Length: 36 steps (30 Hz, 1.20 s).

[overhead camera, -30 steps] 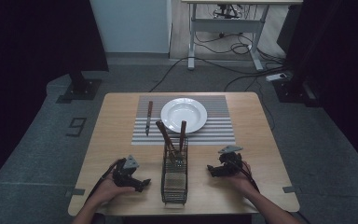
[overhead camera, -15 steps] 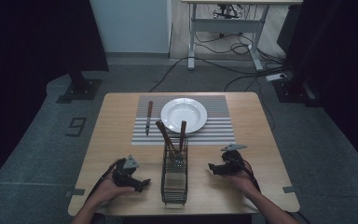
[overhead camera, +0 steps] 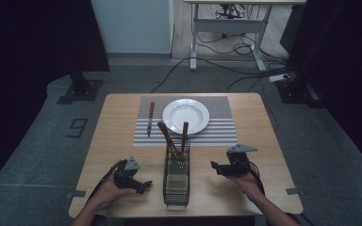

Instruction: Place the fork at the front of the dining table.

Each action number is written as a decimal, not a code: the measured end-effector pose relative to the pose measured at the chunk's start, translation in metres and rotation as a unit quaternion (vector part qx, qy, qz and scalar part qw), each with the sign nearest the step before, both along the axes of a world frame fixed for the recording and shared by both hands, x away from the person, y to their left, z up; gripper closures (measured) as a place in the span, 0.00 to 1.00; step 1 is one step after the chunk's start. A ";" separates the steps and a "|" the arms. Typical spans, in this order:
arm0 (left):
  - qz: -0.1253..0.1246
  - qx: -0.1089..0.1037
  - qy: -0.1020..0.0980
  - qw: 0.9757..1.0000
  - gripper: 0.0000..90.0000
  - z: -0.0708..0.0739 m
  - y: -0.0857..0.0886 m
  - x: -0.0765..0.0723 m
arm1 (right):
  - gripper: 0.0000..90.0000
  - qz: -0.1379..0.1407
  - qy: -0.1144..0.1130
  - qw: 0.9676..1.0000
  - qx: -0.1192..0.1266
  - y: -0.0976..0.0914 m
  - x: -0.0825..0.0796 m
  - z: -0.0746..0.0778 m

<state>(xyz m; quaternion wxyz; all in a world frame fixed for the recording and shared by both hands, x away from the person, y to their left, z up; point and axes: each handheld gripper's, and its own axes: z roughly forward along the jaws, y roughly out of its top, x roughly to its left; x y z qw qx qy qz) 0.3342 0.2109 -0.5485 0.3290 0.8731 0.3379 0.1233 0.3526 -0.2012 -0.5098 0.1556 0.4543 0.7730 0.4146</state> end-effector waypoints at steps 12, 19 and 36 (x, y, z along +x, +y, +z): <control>-0.002 0.000 0.000 1.000 0.00 0.000 0.000 0.000 | 0.21 0.027 -0.034 0.998 0.038 0.000 -0.005 0.023; 0.000 0.001 0.000 1.000 0.00 0.000 0.001 -0.001 | 0.23 0.046 -0.039 0.997 0.048 0.006 -0.003 0.037; 0.001 0.000 0.000 1.000 0.00 0.000 0.001 -0.001 | 0.27 0.065 -0.060 0.994 0.070 0.024 0.007 0.063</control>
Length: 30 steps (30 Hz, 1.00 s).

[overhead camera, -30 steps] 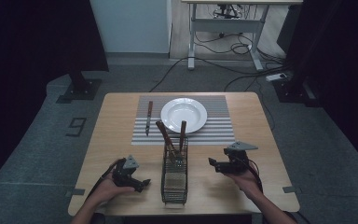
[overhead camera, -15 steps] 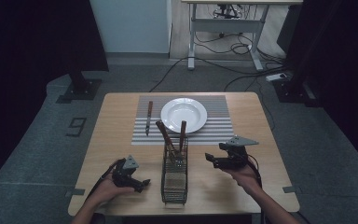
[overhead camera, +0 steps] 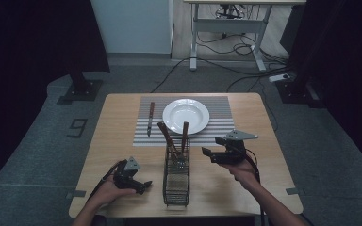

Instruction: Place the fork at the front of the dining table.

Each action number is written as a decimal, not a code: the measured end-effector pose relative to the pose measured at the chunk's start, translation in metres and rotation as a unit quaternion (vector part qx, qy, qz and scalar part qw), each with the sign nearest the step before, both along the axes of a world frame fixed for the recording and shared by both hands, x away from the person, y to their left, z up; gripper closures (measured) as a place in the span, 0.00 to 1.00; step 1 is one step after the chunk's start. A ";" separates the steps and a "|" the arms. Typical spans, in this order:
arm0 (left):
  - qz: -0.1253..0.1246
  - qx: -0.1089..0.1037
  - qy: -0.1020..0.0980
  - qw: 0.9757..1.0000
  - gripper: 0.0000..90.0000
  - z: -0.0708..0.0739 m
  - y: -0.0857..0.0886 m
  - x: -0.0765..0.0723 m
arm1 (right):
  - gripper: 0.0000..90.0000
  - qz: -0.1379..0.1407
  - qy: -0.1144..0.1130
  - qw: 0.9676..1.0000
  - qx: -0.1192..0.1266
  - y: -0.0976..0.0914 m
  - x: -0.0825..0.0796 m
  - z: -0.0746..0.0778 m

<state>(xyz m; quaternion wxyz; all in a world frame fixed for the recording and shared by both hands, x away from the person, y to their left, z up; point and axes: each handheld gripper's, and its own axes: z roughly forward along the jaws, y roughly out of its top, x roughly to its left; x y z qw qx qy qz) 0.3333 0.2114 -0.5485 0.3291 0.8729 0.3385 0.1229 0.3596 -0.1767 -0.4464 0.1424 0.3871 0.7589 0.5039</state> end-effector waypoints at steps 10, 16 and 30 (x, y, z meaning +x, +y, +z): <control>-0.001 0.000 0.000 1.000 0.00 0.000 0.000 0.000 | 0.30 0.013 -0.008 1.000 0.007 0.010 0.007 0.007; -0.001 0.000 0.000 1.000 0.00 0.000 0.000 0.000 | 0.32 0.017 -0.011 1.000 0.012 0.014 0.010 0.011; -0.003 0.000 -0.001 1.000 0.00 0.000 0.001 0.000 | 0.38 0.037 -0.020 0.999 0.016 0.035 0.022 0.019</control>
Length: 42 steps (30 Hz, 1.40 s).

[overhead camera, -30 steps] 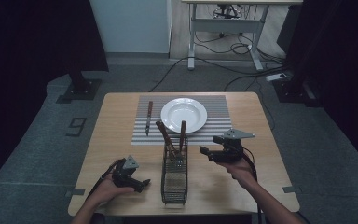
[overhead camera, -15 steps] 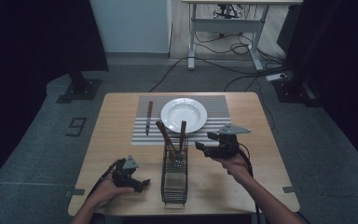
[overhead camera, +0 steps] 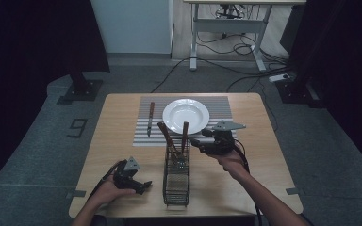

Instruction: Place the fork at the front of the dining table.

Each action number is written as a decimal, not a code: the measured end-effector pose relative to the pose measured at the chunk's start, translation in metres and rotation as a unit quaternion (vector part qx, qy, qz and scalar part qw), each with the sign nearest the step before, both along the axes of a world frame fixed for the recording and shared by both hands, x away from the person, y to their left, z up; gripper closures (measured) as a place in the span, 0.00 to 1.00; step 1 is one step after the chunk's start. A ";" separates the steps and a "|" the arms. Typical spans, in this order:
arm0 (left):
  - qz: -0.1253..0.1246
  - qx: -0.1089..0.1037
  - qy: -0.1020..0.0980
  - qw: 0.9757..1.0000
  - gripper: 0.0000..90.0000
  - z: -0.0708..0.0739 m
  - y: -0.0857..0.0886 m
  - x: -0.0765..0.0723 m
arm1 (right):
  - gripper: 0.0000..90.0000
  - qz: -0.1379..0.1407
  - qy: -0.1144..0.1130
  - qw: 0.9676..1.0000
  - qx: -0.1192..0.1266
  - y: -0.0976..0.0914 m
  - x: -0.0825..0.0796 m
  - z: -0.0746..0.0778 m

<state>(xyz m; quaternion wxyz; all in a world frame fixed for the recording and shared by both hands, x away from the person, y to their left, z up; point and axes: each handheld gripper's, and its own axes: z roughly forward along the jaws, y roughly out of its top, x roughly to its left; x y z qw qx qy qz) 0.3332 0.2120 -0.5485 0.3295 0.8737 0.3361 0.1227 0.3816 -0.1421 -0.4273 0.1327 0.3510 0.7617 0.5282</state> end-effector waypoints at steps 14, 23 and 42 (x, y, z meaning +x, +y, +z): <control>-0.001 0.000 0.000 1.000 0.00 0.000 0.000 0.000 | 0.50 0.018 -0.002 1.000 0.003 0.024 0.019 -0.005; -0.001 0.000 0.000 1.000 0.00 0.000 0.000 0.000 | 0.54 0.025 0.001 1.000 0.003 0.030 0.028 -0.009; -0.002 -0.001 0.000 1.000 0.00 0.000 0.000 0.000 | 0.83 0.057 -0.002 0.998 -0.001 0.040 0.032 -0.010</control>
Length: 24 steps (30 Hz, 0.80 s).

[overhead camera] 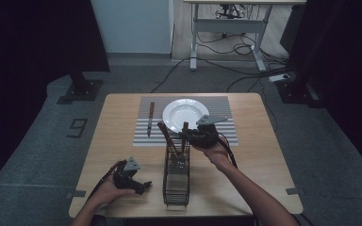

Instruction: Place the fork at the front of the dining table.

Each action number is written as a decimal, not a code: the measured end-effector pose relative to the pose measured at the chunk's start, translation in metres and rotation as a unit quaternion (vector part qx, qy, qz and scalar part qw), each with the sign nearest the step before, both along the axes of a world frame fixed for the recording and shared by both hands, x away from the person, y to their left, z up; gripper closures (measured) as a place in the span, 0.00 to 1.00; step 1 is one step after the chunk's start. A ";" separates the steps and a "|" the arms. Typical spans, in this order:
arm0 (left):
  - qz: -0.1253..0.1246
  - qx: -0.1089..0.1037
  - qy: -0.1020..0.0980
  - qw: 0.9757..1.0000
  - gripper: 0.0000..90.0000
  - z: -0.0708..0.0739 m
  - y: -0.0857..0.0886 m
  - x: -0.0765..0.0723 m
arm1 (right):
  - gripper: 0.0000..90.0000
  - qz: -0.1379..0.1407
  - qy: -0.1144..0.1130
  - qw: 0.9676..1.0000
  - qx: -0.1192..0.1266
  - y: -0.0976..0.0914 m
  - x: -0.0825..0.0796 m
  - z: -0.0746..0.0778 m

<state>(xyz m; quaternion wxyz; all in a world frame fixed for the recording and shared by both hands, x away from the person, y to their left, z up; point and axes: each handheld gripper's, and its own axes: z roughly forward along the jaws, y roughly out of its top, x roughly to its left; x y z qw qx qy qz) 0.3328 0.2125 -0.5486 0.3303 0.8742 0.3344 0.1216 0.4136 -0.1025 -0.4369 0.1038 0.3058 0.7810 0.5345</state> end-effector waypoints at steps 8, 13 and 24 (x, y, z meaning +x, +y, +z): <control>0.000 0.000 0.000 1.000 0.00 0.000 0.000 0.000 | 0.89 -0.007 0.007 0.999 0.038 -0.006 -0.001 0.004; -0.001 0.001 0.000 1.000 0.00 0.000 0.000 0.000 | 0.89 -0.019 -0.019 0.998 0.060 -0.014 -0.007 0.015; -0.001 0.001 0.000 1.000 0.00 0.000 0.000 0.000 | 0.89 -0.016 -0.057 0.991 0.119 -0.033 -0.022 0.051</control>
